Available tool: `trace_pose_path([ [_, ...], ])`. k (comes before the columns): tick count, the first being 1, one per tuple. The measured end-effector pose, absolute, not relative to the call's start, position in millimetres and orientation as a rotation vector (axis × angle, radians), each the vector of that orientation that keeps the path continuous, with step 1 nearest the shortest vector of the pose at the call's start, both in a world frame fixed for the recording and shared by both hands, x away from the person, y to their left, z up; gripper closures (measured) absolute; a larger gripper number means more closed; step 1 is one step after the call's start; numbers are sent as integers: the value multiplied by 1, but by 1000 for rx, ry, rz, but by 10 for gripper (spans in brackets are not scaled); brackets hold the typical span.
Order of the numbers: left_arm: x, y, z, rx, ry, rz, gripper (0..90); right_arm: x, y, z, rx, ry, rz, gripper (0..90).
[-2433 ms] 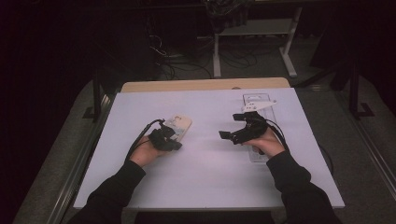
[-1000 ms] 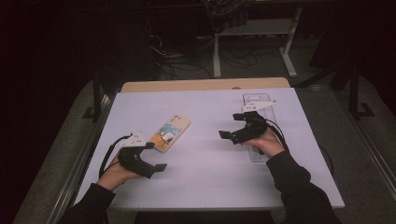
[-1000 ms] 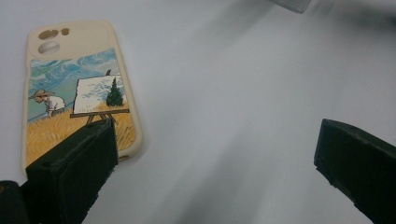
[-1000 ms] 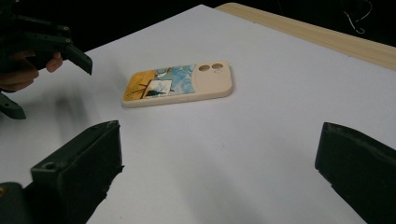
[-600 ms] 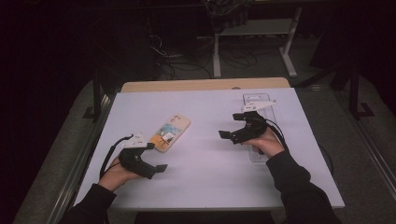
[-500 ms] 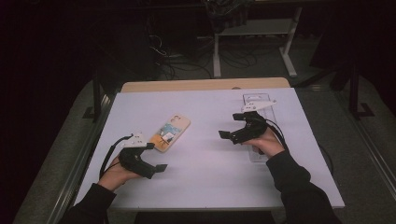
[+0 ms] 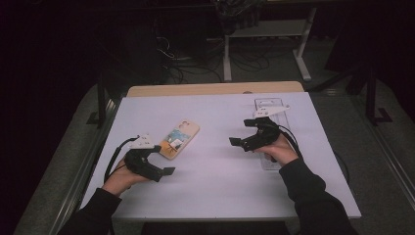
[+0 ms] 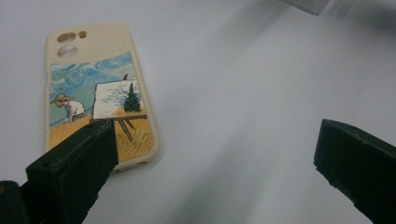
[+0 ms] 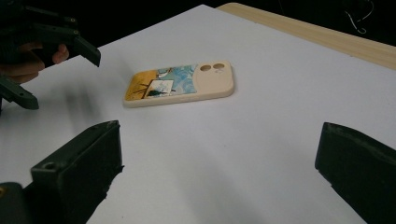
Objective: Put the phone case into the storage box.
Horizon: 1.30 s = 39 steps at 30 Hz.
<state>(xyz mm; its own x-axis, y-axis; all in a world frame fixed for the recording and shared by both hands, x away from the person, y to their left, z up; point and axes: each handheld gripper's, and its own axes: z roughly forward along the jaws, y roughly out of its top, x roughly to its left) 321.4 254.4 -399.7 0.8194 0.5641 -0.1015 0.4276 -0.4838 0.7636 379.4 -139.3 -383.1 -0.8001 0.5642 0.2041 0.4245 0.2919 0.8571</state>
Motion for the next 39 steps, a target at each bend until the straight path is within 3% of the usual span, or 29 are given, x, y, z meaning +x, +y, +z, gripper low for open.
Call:
trace_pose_path([
  [39, 363, 247, -363, 2142, 762, 245, 0, 380, -140, -383, 937, 2407, 1540, 0],
])
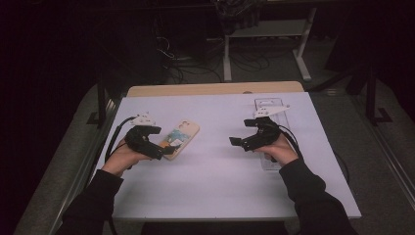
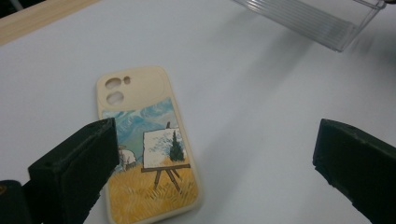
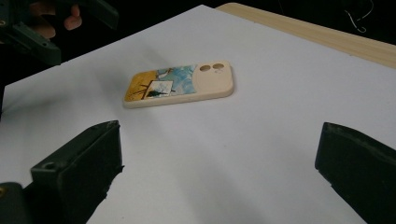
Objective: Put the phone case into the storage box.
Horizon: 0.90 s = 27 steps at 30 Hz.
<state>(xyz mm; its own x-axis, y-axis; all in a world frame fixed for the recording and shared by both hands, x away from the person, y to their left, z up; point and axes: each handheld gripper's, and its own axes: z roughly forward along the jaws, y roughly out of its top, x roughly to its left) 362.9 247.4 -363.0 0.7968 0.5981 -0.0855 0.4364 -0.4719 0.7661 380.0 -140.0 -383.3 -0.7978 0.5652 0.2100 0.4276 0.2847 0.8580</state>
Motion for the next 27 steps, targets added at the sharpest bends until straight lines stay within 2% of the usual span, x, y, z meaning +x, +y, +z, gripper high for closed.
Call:
trace_pose_path([
  [27, 404, 238, -352, 2063, 837, 304, 0, 381, -140, -383, 946, 2410, 1544, 0],
])
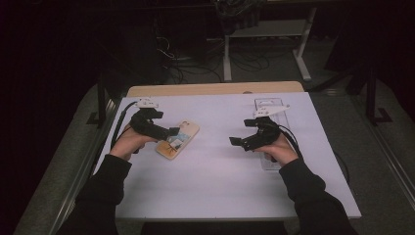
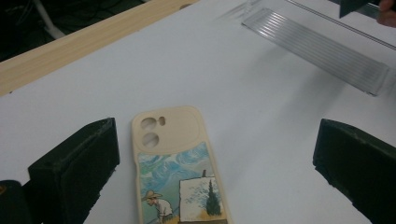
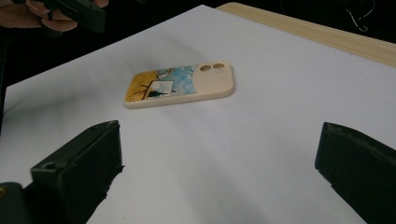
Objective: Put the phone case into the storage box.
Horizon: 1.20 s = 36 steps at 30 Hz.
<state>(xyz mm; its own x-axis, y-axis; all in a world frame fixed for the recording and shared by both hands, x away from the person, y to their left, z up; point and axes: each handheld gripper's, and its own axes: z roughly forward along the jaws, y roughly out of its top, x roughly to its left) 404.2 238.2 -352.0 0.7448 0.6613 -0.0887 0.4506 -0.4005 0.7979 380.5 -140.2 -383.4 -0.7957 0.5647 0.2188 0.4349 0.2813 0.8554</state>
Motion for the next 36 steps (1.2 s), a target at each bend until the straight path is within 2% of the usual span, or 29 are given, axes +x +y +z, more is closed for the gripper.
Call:
trace_pose_path([
  [21, 423, 236, -363, 1986, 983, 369, 0, 381, -141, -383, 949, 2407, 1545, 0],
  [36, 423, 235, -369, 2036, 988, 388, 0, 381, -141, -384, 949, 2405, 1546, 0],
])
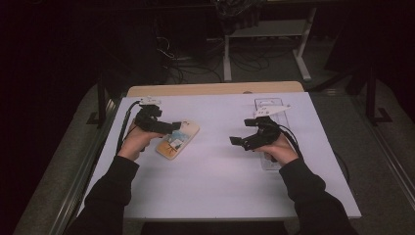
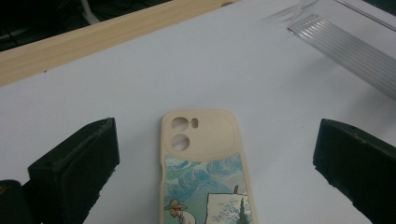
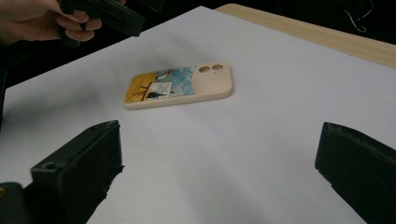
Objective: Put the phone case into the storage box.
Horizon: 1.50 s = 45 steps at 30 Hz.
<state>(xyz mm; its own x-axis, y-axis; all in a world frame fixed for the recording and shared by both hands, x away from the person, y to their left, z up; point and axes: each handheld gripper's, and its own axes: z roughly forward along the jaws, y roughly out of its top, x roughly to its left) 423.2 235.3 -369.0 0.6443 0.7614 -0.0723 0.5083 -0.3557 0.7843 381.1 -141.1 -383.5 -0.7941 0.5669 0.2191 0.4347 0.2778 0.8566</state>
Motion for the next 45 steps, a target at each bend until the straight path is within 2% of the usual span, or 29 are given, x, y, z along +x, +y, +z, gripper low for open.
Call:
trace_pose_path([
  [45, 417, 237, -402, 2101, 1056, 380, 0, 381, -141, -383, 947, 2404, 1542, 0],
])
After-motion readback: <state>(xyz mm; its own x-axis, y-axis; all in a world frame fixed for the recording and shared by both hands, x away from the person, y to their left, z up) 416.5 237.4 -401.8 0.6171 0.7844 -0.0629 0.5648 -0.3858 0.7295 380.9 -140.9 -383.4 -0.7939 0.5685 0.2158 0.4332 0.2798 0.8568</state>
